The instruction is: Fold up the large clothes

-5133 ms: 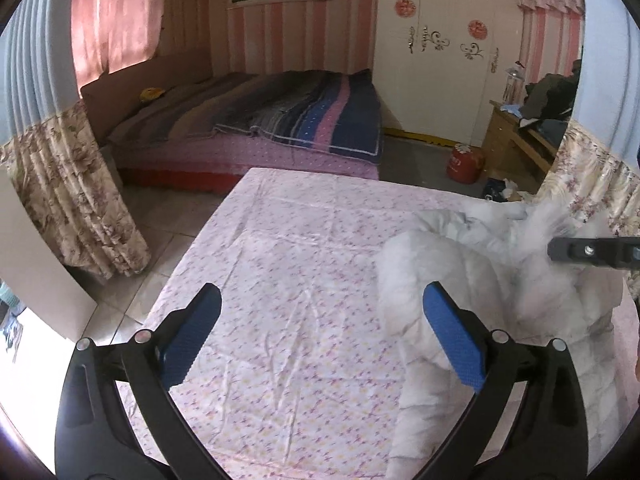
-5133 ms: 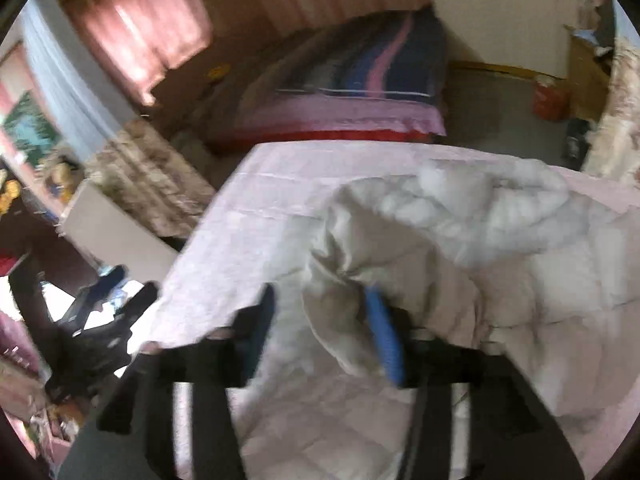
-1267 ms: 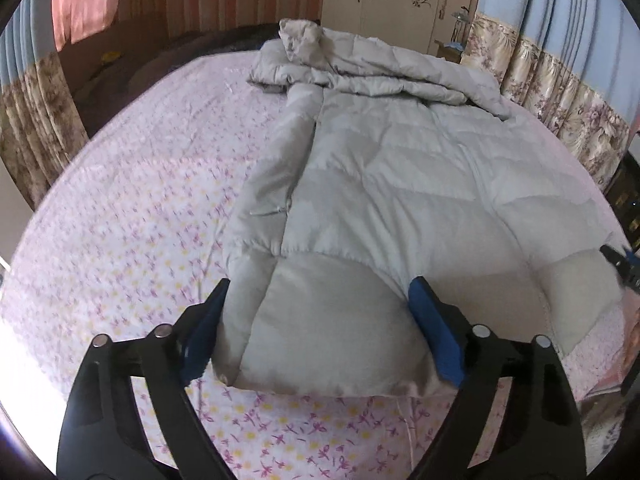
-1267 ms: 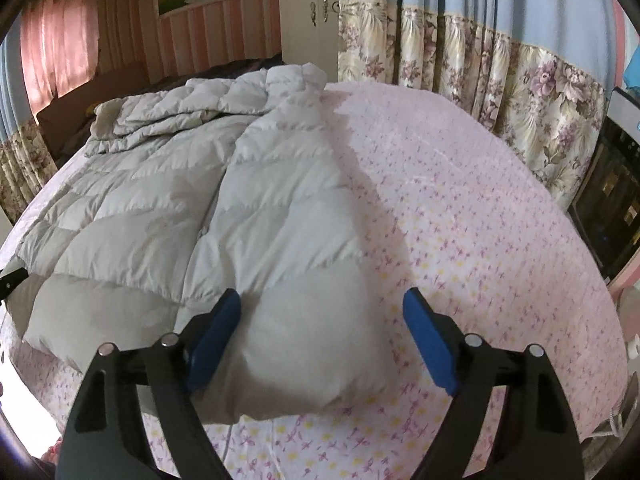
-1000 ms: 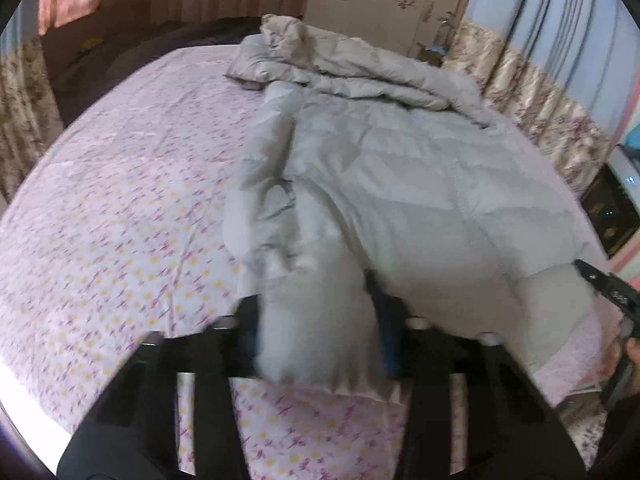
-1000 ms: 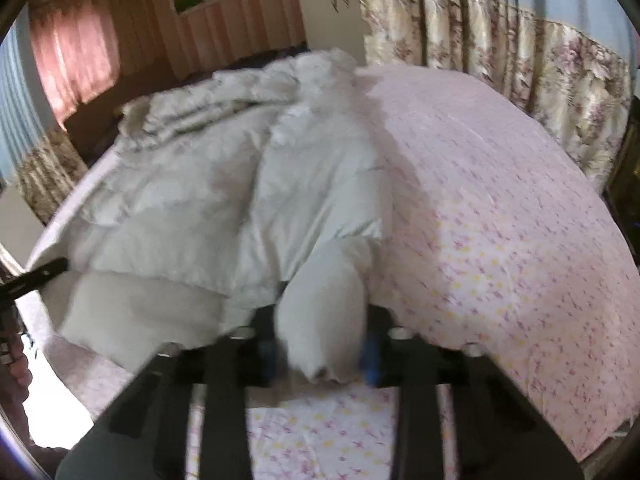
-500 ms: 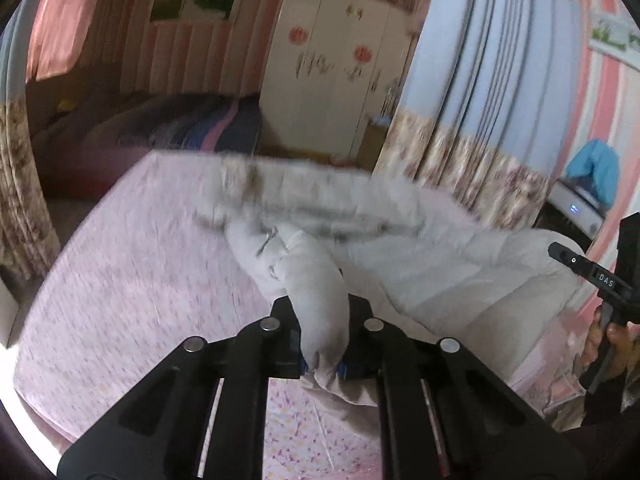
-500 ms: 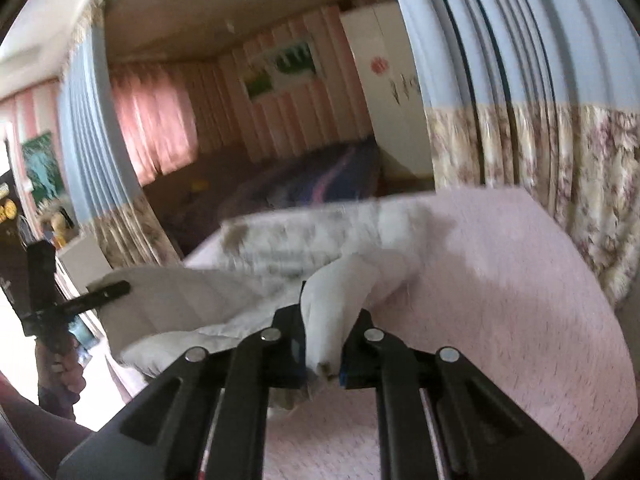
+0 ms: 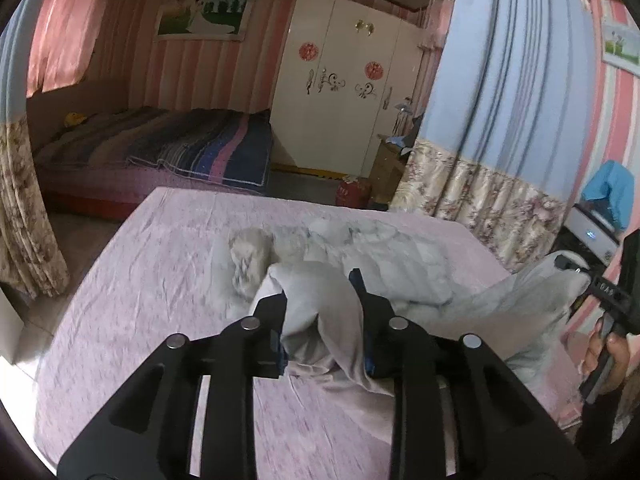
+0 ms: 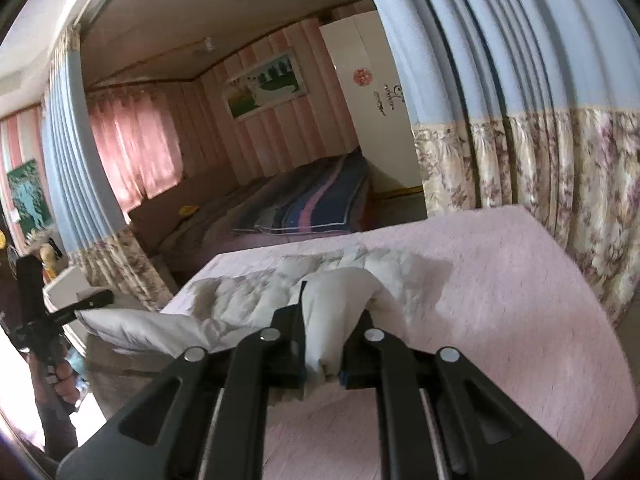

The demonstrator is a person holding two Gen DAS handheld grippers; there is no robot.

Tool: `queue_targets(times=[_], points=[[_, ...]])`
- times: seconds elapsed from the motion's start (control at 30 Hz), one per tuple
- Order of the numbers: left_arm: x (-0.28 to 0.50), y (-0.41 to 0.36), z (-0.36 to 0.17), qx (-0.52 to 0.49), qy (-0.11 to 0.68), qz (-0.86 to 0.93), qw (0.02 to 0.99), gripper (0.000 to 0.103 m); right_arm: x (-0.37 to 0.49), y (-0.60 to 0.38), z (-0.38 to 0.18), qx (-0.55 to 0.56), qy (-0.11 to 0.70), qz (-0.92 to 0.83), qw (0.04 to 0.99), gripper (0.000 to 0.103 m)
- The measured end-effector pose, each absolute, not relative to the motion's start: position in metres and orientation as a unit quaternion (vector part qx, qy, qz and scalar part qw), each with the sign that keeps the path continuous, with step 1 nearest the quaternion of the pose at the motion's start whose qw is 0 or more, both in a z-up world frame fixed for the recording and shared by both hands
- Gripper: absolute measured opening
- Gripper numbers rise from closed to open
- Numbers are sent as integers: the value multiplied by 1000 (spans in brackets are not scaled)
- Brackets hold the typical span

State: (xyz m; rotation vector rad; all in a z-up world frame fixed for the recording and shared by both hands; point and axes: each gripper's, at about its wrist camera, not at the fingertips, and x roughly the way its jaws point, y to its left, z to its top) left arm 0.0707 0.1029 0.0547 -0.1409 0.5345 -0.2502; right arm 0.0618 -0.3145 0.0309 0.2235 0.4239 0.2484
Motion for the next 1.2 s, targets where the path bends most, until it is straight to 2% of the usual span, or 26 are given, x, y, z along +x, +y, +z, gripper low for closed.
queue_targets(times=[0.23,0.37,0.47,0.53,0.57,0.63,0.7,0.73,0.83,0.9,1.0,1.07,1.2], points=[[189,88,71,-14,275,-89,957,27,194,-301,58,64,249,89,962,11],[282,89,41,19,328,-42,944,35,298,-292,31,32,321,44,945,12],[339,88,-1,60,369,21,927,56,359,-296,-15,54,386,35,920,16],[359,93,-19,64,385,38,920,74,385,-301,-42,74,421,32,904,27],[367,97,-24,49,397,37,916,76,391,-302,-47,87,427,36,900,30],[368,106,-18,25,394,39,918,86,386,-304,-39,113,409,65,903,42],[363,117,3,10,360,46,932,98,375,-309,-21,138,379,87,911,60],[359,119,10,6,349,50,936,100,372,-312,-15,145,370,91,913,70],[347,135,36,-10,320,46,946,100,354,-319,6,148,338,91,925,86],[338,143,45,-18,305,54,951,100,345,-325,17,141,311,78,937,93],[325,151,42,-38,311,53,948,100,333,-335,23,155,302,68,938,94],[310,146,32,-42,321,26,946,100,325,-330,18,125,301,59,944,94],[284,119,0,-18,350,-8,936,100,317,-310,-25,43,352,47,934,94]])
